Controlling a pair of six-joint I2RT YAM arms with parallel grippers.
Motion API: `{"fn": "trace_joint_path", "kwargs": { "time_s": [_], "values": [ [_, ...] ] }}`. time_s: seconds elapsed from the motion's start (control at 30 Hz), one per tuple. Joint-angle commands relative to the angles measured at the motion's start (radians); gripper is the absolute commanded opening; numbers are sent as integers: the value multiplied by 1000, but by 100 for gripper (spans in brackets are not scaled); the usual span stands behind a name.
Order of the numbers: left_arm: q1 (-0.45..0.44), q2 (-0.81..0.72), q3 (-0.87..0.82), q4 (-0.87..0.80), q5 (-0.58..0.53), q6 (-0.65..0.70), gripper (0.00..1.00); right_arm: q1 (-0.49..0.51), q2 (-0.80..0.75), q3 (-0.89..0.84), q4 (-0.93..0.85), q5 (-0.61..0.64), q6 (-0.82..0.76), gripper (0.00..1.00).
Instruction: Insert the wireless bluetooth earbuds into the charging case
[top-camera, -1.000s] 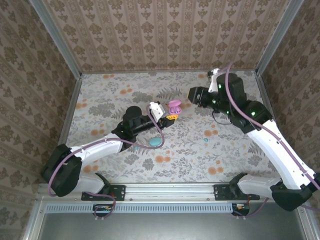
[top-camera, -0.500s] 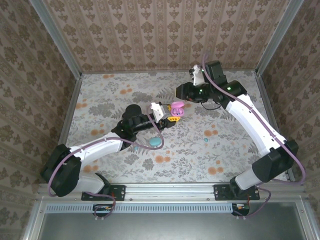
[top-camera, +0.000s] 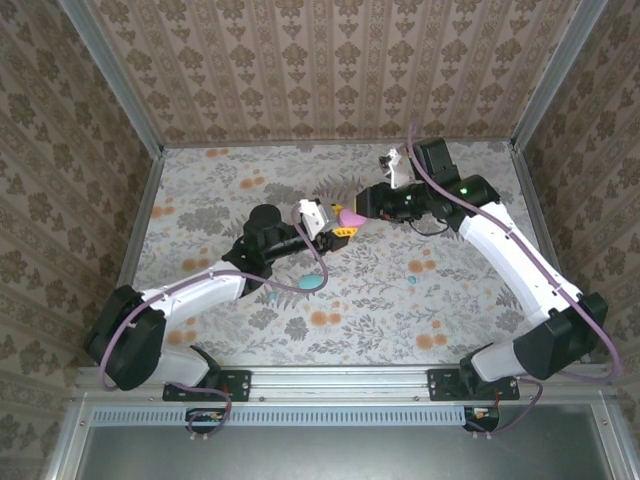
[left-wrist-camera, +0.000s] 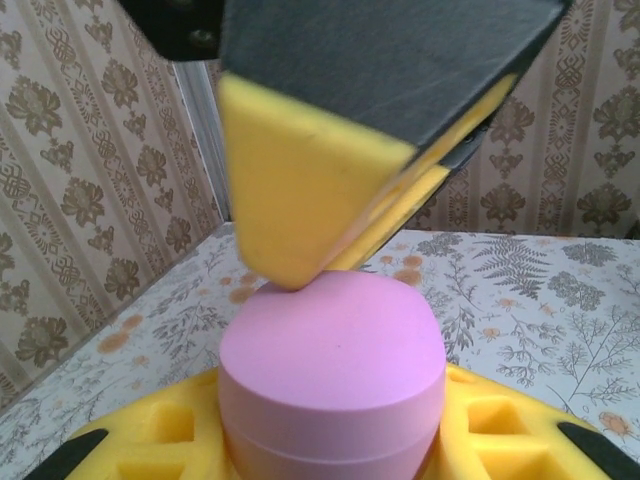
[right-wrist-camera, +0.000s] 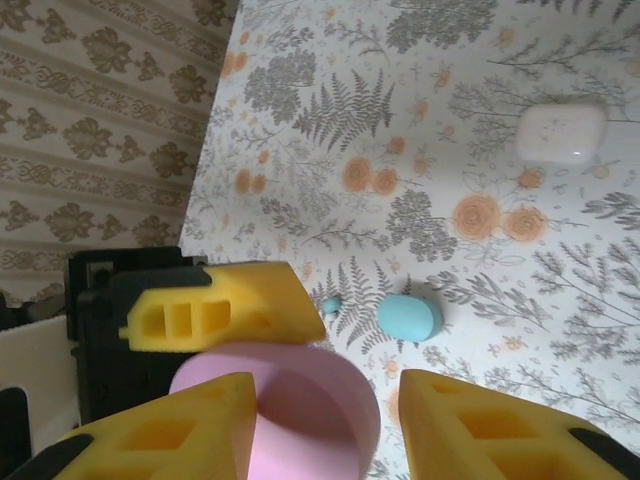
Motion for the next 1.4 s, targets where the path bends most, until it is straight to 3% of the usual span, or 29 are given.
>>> {"fn": "trace_joint_path", "kwargs": {
  "time_s": [0.0,0.1,0.3,0.57,0.8,1.0,1.13,1.37],
  "values": [
    [9,16,45,-20,-23,-25,34,-12,-78,-31,2,138,0,47],
    [9,48,65,-114,-67,-18,34,-46,-142,-101,47,220,21,49],
    [5,181,102,-203,-108,-64,34,-131,-247,-261,139,231,93,49],
    [-26,451,259,-248,-160,-77,34,-188,-305,-377,163,187,126,49],
    [-52,621,421,-334,-312,-76,35,-209,-327,-414,159,154,129,49],
    [-71,712,523,-408,-381,-75,35,-228,-358,-441,153,170,132,49],
    [-72,763,572,-451,-370,-94,36,-238,-380,-471,162,171,148,49],
    [-73,798,559,-452,-389,-95,39,-242,-396,-501,166,170,161,49]
  ]
}}
